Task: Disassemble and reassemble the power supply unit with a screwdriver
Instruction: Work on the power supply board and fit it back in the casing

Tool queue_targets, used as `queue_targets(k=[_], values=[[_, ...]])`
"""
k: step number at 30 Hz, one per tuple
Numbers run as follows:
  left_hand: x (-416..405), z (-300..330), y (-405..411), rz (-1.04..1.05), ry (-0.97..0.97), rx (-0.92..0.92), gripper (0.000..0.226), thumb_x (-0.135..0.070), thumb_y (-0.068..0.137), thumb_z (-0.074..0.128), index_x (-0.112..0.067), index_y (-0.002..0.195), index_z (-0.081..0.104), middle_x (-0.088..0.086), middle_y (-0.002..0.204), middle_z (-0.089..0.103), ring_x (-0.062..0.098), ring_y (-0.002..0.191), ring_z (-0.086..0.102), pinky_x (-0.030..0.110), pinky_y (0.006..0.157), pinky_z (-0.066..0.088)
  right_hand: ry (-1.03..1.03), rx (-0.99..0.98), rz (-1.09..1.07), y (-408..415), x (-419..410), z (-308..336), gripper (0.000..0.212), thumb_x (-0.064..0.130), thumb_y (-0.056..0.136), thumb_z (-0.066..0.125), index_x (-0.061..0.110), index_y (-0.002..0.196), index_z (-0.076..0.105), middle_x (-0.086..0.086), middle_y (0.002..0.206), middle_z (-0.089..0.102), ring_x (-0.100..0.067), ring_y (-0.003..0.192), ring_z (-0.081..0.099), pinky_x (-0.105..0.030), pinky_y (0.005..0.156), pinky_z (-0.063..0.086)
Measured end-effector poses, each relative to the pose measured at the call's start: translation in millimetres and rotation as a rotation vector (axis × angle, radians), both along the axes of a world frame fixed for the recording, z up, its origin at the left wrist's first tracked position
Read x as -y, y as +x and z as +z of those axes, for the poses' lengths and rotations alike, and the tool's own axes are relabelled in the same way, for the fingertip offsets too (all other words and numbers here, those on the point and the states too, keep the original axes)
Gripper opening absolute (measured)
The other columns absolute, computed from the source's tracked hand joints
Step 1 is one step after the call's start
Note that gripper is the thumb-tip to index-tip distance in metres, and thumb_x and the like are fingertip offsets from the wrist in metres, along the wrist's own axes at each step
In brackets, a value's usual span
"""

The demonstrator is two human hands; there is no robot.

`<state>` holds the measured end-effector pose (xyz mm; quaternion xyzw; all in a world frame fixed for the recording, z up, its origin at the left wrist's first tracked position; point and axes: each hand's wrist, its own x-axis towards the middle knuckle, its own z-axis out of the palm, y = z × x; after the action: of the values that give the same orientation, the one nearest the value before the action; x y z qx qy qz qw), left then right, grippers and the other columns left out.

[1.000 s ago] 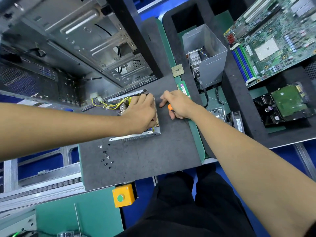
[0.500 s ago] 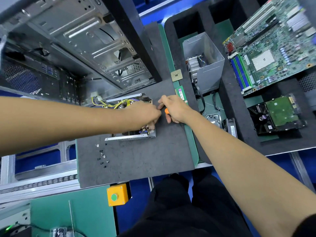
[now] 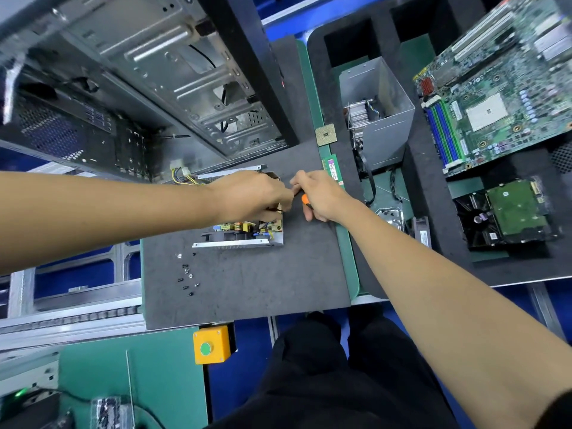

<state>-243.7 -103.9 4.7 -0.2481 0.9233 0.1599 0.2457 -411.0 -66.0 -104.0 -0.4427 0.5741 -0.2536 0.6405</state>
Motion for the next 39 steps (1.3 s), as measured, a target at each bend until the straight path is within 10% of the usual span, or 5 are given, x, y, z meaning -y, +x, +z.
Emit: queue_targets(k=[16,25,30,39], values=[[-8.9,6.5,1.9,0.298,-0.047,-0.084,0.013,-0.023,0.083,0.071,-0.028,0.093,0.064,-0.009,0.089,0.062,0.019,0.080,0.063,0.039,0.068,0.053,-0.013,-0.006,0.022,-1.8,-0.5,0.2,0.039,0.045,0.092,0.029,0.025,0.088,0.062,-0.012,0.048,0.062,-0.022,0.028,0.033,-0.017,0.032,0.027],[-14.9,2.1,16.0,0.248,-0.115,-0.158,0.009,-0.039,0.094,0.069,-0.032,0.100,0.068,-0.015,0.096,0.060,0.014,0.083,0.063,0.031,0.065,0.044,0.023,-0.003,0.012,-0.4,1.5,-3.2,0.043,0.049,0.089,0.032,0.023,0.092,0.066,-0.011,0.048,0.063,-0.020,0.028,0.034,-0.017,0.033,0.027],[-21.0,-5.9,27.4,0.126,-0.168,-0.144,0.020,-0.045,0.099,0.060,-0.028,0.101,0.070,-0.016,0.098,0.069,0.017,0.087,0.063,0.032,0.093,0.041,0.030,0.003,0.001,1.2,2.7,-6.2,0.046,0.053,0.085,0.034,0.022,0.091,0.067,-0.017,0.049,0.062,-0.021,0.028,0.034,-0.017,0.033,0.027],[-23.7,-18.8,33.0,0.129,-0.221,-0.123,0.029,-0.053,0.098,0.049,-0.029,0.095,0.066,-0.016,0.092,0.066,0.010,0.082,0.062,0.026,0.079,0.029,0.029,0.002,-0.003,1.1,2.8,-6.3,0.046,0.054,0.084,0.034,0.023,0.091,0.067,-0.017,0.049,0.062,-0.022,0.028,0.035,-0.017,0.032,0.027]])
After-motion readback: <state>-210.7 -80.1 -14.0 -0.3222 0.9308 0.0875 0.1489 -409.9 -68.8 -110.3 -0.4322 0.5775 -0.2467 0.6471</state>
